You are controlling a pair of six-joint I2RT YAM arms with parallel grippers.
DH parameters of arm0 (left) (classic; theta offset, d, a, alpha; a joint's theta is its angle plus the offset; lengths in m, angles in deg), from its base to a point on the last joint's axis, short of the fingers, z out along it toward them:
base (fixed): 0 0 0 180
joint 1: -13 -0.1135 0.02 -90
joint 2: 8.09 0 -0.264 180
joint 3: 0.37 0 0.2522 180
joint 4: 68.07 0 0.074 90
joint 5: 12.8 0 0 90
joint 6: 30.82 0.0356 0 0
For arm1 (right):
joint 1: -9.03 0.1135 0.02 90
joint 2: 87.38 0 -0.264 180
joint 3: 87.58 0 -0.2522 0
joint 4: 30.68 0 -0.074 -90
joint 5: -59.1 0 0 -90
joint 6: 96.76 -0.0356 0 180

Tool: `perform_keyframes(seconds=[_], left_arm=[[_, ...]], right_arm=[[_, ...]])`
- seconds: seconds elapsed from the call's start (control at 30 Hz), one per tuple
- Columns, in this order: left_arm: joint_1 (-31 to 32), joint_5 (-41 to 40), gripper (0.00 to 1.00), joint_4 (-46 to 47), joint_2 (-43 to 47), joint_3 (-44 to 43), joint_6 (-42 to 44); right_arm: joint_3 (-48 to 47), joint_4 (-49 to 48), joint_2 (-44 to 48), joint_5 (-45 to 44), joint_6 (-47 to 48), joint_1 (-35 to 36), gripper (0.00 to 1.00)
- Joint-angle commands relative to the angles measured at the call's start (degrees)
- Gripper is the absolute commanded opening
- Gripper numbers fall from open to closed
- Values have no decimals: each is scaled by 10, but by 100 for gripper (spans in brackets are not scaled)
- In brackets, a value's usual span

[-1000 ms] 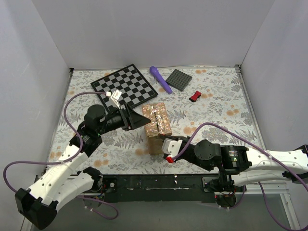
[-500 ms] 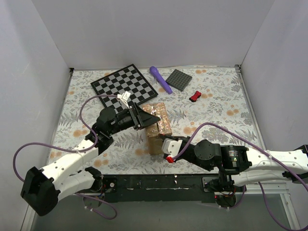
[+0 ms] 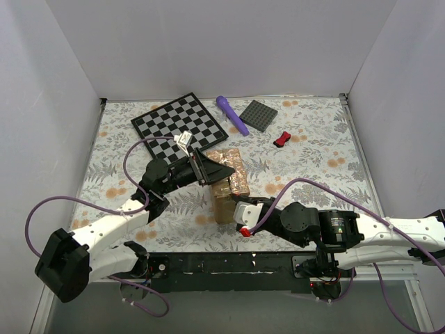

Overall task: Unpack the express box
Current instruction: Adjust the express box at the center of the board.

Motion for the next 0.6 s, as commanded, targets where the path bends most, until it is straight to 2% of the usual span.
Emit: perform_keyframes(seconds=[0.0, 0.17, 0.3, 0.57], left_arm=[[4, 13, 67, 3, -8, -40, 25], [5, 113, 65, 39, -160, -78, -17], [10, 169, 61, 86, -229, -79, -45], [10, 143, 54, -25, -221, -80, 41]], right_arm=[[13, 45, -4, -3, -2, -3, 1], [25, 36, 1, 9, 20, -3, 1], [25, 45, 4, 13, 35, -3, 1], [17, 82, 33, 6, 59, -3, 1]])
